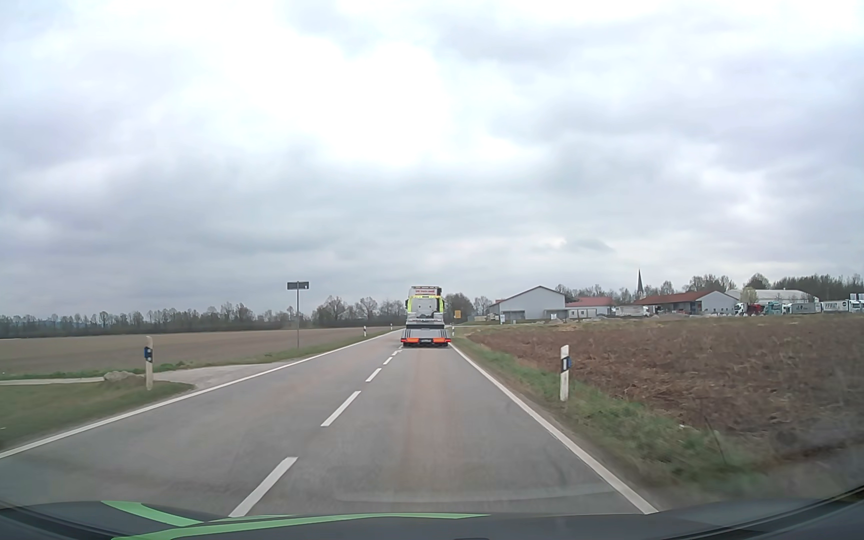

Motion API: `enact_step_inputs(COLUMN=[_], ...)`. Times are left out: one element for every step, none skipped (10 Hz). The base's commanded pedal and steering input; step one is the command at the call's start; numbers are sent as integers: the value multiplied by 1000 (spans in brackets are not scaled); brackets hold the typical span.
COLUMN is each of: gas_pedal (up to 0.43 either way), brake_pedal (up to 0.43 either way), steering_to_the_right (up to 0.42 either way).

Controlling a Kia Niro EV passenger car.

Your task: Follow the waypoints while adhering to traffic rules and regulations

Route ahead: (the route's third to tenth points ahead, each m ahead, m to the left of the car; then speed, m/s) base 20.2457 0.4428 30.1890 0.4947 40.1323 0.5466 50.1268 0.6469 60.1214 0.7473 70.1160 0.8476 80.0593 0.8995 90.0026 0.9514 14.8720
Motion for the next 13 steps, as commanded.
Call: enact_step_inputs(gas_pedal=[98,98,98,98,98,98,98,98,98,98,98,98,98], brake_pedal=[0,0,0,0,0,0,0,0,0,0,0,0,0], steering_to_the_right=[-3,-3,-3,-3,-3,-3,-3,-3,-3,-3,-3,-3,-3])
